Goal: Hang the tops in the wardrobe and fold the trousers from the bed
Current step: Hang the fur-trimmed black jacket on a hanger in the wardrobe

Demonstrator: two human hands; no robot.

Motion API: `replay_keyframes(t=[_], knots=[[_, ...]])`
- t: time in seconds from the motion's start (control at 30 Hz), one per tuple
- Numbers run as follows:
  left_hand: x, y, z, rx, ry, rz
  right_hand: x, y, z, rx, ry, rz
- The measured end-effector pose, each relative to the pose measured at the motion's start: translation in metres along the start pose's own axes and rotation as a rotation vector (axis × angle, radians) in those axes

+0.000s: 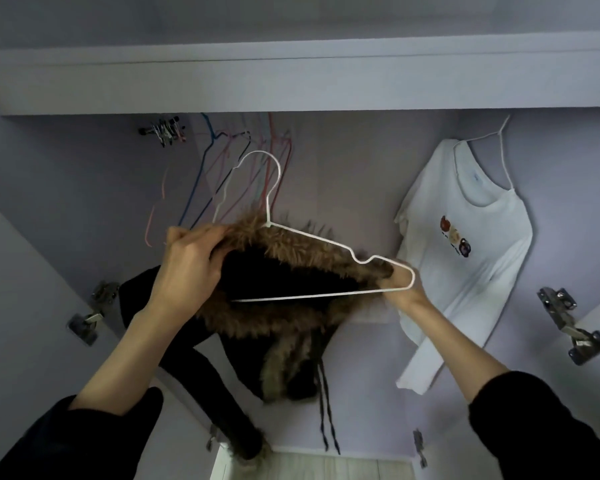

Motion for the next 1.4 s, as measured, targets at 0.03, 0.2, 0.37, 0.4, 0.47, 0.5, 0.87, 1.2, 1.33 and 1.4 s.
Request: replay_keyframes(t=[0.03,0.2,0.37,0.4,0.47,0.5,0.87,1.2,1.33,1.4], knots=[[-0.002,0.003,-0.005,0.017,-0.036,-0.003,0.011,-0.004,0.0,0.011,-0.022,-0.002],[-0.007,0.007,-0.01,0.018,-0.174,0.027,0.041,-0.016,-0.01,-0.101,-0.183,-0.151],[-0.012,-0.002,-0.01,0.086,-0.135,0.08,0.045,0.002,-0.015,-0.218,-0.472,-0.385],[-0.013,-0.002,-0.01,0.104,-0.122,0.078,0.045,0.005,-0.013,-0.256,-0.518,-0.422],[-0.016,-0.001,-0.008,0.132,-0.106,0.066,0.047,0.009,-0.007,-0.331,-0.602,-0.455],[-0.017,0.0,-0.007,0.142,-0.1,0.064,0.048,0.01,-0.004,-0.36,-0.635,-0.454],[-0.027,0.004,-0.007,0.061,-0.188,0.102,0.07,0.009,-0.005,-0.399,-0.79,-0.672],[-0.028,0.011,-0.006,0.016,-0.259,0.1,0.066,0.013,-0.024,-0.167,-0.01,-0.232],[-0.026,0.012,0.013,-0.068,-0.222,0.117,0.067,0.011,-0.03,-0.152,0.389,0.099],[-0.025,0.013,0.02,-0.057,-0.183,0.088,0.067,0.012,-0.038,-0.167,0.406,0.184]])
Point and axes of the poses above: each hand's wrist, its own y-axis away from the middle knuckle, its own x-axis out of the back of the hand, z = x × y, the point moved 2 cm from there along -y, towards the middle knuckle, and after that the axes turned 5 degrees about -y, right-handed, at the moved point
